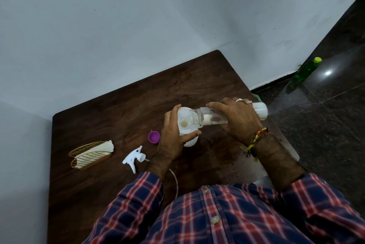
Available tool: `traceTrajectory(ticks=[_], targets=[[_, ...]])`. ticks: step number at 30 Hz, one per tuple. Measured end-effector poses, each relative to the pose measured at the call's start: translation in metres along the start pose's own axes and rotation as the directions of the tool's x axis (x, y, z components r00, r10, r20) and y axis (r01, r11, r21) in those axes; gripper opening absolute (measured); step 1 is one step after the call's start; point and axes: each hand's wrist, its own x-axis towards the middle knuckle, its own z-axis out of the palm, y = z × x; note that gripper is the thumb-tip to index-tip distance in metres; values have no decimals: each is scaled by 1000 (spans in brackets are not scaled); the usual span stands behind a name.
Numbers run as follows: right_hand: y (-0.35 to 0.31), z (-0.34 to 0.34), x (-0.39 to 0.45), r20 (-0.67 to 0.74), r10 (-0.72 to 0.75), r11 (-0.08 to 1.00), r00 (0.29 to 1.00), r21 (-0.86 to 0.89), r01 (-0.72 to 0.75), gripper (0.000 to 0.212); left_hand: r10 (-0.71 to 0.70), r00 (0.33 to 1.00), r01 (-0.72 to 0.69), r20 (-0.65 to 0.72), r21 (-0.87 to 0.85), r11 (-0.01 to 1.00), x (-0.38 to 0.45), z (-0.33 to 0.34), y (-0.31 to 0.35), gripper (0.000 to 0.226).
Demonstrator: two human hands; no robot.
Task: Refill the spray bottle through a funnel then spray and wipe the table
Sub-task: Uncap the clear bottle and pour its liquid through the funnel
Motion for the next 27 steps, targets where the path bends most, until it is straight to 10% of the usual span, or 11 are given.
traceTrajectory(ticks=[27], targets=[[-4, -6, -1, 9, -3, 1000, 1000, -19, 3, 63, -7, 1000, 7, -10, 12, 1000, 0, 1, 2, 96]])
